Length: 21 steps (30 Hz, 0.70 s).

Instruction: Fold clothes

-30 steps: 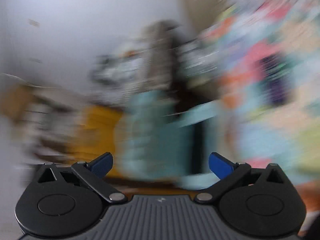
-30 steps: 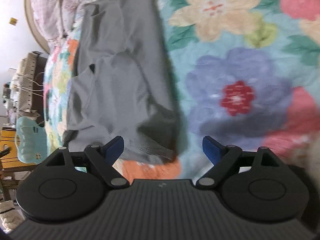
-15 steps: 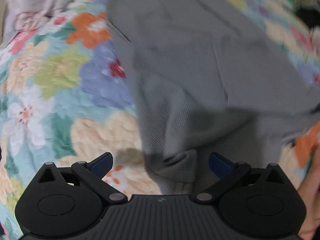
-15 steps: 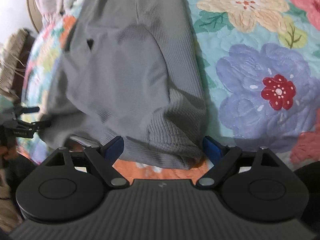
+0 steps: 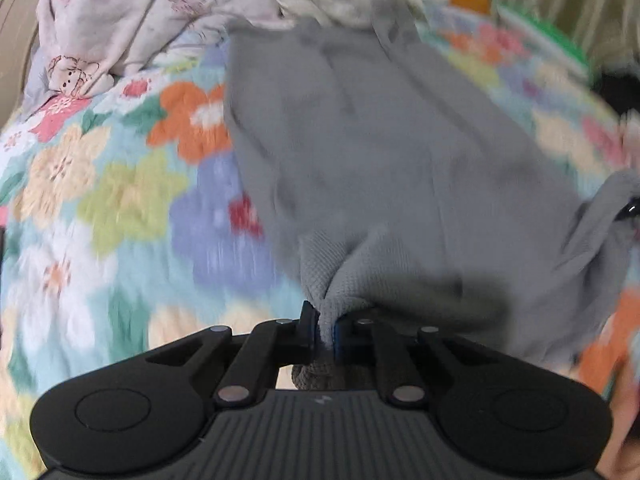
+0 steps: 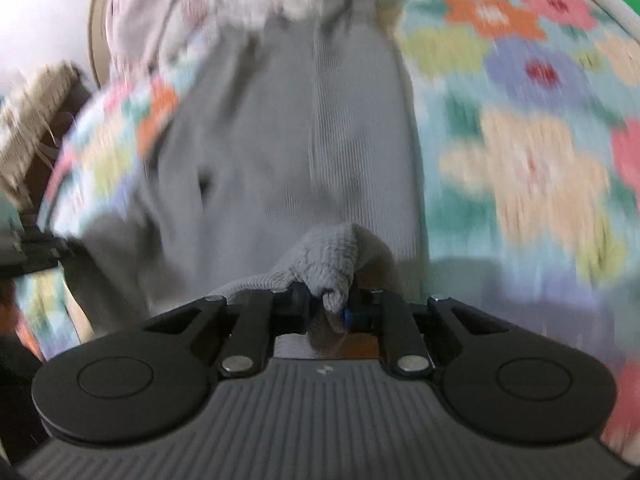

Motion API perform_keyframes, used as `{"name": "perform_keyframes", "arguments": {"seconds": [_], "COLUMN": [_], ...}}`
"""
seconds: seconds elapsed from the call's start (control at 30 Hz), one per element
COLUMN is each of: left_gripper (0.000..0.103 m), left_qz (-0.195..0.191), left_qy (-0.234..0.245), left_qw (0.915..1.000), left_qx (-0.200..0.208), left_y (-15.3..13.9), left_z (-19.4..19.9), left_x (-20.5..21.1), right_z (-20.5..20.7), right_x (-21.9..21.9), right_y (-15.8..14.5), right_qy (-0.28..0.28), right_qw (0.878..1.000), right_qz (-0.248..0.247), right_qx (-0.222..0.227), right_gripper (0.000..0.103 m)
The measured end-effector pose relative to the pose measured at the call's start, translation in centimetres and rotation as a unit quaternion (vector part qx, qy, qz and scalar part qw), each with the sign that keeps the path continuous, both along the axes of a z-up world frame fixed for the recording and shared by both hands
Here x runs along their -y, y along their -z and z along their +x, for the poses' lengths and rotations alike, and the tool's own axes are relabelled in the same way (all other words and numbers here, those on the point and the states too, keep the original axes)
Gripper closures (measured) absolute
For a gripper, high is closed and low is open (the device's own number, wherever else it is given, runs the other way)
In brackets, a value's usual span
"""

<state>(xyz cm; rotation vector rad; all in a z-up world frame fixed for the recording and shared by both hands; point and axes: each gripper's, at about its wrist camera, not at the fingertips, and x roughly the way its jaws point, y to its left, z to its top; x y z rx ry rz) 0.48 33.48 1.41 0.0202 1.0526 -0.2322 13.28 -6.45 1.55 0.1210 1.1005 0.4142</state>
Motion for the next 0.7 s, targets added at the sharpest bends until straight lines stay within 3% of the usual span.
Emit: {"name": "perform_keyframes", "arguments": {"seconds": [0.1,0.2,0.27,0.3,0.33,0.37,0.4,0.43,0.47,0.6,0.7], "left_gripper": [0.094,0.094,0.094,0.093,0.085,0.075,0.05,0.041,0.039,0.015,0.011], "left_qz": [-0.036,-0.075,-0.107,-0.136,-0.182,-0.225,-0.253,-0.276,-0.287,-0.279,-0.282], "left_qy": [-0.025,-0.06,-0.091,-0.105,-0.127,-0.151,-0.169,-0.196,-0.223,-0.233,-0.219], "left_qw": [0.999,0.9953,0.9901,0.985,0.9748,0.9625,0.9526,0.9411,0.9317,0.9311,0.9327], "left_qx": [0.007,0.005,0.01,0.014,0.016,0.011,0.001,-0.006,-0.005,-0.032,-0.054], "left_y": [-1.1,-0.7,-0.5,-0.3,0.1,0.8,1.6,2.5,3.3,5.8,7.4], "left_z": [6.9,15.1,21.3,24.2,26.7,28.6,30.2,31.5,32.0,30.8,28.0], "left_x": [-1.6,-3.3,-6.0,-7.3,-8.8,-10.0,-10.9,-11.8,-12.6,-14.1,-14.7], "right_z": [7.2,17.9,21.3,23.1,25.7,27.9,28.7,29.0,28.7,23.3,19.2], "right_x": [-1.9,-4.2,-5.0,-5.4,-5.9,-5.9,-5.6,-5.3,-4.8,-1.4,0.7], "right_y": [-2.3,-4.0,-4.2,-4.1,-3.4,-2.2,-1.2,-0.3,0.5,5.4,8.0], "right_qy": [0.005,0.025,0.044,0.063,0.078,0.098,0.115,0.129,0.138,0.151,0.14], "right_qw": [1.0,0.998,0.997,0.994,0.993,0.992,0.991,0.99,0.988,0.987,0.986], "right_qz": [0.026,0.042,0.042,0.041,0.037,0.03,0.028,0.027,0.029,0.053,0.087], "right_qx": [0.012,0.026,0.05,0.073,0.081,0.074,0.065,0.058,0.056,0.032,0.001], "right_gripper": [0.09,0.09,0.089,0.084,0.083,0.07,0.057,0.057,0.056,0.039,0.039]}}
